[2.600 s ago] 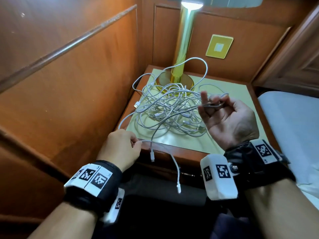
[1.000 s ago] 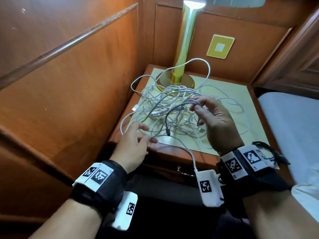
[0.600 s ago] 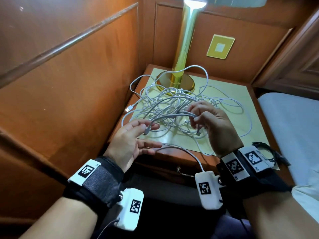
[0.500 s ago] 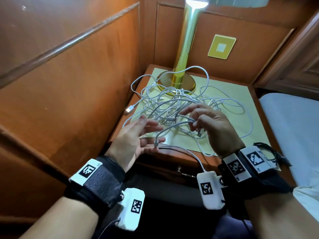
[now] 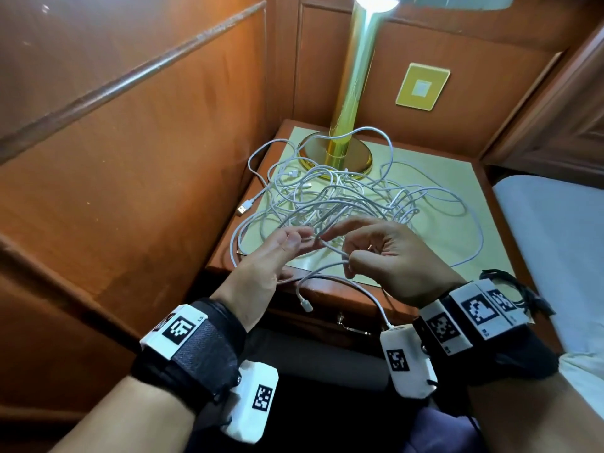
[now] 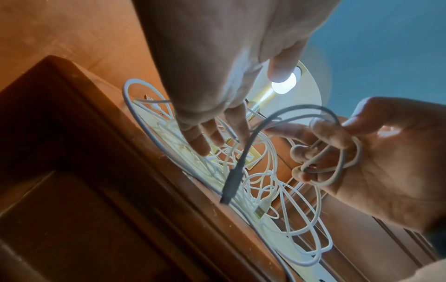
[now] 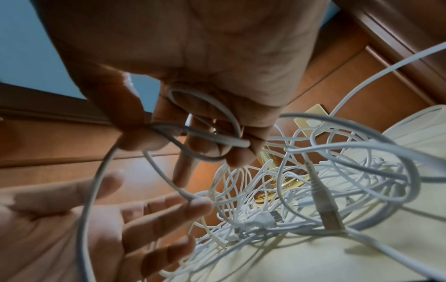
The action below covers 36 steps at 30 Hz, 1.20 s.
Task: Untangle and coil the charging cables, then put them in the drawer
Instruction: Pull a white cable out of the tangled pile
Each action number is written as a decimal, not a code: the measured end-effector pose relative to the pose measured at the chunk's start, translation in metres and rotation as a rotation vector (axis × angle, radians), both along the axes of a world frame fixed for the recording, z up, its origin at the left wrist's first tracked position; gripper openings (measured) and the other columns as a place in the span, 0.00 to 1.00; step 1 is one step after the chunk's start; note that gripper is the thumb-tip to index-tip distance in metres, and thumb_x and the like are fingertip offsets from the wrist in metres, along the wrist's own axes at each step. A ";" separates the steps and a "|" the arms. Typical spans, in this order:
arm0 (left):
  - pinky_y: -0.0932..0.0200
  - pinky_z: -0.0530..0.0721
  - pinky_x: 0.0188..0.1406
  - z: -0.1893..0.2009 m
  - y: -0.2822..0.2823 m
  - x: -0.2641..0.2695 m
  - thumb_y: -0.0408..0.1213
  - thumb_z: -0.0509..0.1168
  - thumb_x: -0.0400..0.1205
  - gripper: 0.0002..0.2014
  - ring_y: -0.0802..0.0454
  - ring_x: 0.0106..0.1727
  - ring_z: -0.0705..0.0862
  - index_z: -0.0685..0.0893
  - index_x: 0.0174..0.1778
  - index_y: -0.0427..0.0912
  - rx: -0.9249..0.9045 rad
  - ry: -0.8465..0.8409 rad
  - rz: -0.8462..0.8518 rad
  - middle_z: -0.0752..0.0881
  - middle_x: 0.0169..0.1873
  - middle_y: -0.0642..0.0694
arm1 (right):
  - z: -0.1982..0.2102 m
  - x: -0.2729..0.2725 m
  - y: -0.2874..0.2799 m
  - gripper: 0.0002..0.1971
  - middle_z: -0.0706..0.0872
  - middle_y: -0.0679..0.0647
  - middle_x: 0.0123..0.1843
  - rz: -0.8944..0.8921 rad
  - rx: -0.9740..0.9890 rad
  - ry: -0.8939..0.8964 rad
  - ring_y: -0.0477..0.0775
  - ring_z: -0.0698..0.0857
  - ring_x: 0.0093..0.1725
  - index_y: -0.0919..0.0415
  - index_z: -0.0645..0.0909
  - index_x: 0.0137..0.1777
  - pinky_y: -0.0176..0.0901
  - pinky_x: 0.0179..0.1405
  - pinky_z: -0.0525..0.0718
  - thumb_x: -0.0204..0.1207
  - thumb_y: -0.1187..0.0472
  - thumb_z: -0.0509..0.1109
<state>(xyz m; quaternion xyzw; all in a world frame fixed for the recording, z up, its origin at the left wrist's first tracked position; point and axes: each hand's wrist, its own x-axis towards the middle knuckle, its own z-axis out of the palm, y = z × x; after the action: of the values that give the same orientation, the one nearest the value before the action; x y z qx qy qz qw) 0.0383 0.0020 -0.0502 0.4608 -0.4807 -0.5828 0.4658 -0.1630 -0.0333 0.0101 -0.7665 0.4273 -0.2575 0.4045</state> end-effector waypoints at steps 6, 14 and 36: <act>0.55 0.78 0.57 0.007 -0.003 0.000 0.62 0.55 0.80 0.27 0.65 0.75 0.77 0.73 0.74 0.59 0.019 0.085 0.058 0.84 0.71 0.58 | 0.006 -0.008 -0.001 0.09 0.92 0.57 0.53 -0.103 0.020 -0.345 0.55 0.85 0.54 0.60 0.76 0.20 0.40 0.47 0.78 0.60 0.65 0.62; 0.60 0.78 0.55 0.010 0.001 -0.004 0.73 0.56 0.74 0.37 0.59 0.77 0.75 0.68 0.80 0.65 0.002 0.043 -0.001 0.79 0.74 0.63 | 0.015 0.002 0.003 0.18 0.76 0.54 0.21 -0.268 0.353 -0.912 0.55 0.82 0.26 0.60 0.80 0.27 0.54 0.50 0.86 0.69 0.49 0.79; 0.51 0.71 0.77 0.022 0.007 -0.008 0.61 0.54 0.84 0.30 0.67 0.74 0.75 0.71 0.82 0.56 -0.097 -0.085 0.134 0.77 0.77 0.62 | -0.004 0.015 0.006 0.15 0.85 0.43 0.29 -0.324 -0.319 0.151 0.44 0.83 0.32 0.51 0.87 0.35 0.44 0.34 0.80 0.79 0.44 0.73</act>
<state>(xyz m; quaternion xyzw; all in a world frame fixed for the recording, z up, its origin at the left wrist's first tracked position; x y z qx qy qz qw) 0.0300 0.0092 -0.0279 0.4933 -0.4958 -0.5062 0.5046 -0.1480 -0.0275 0.0060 -0.7593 0.5275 -0.3252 0.1985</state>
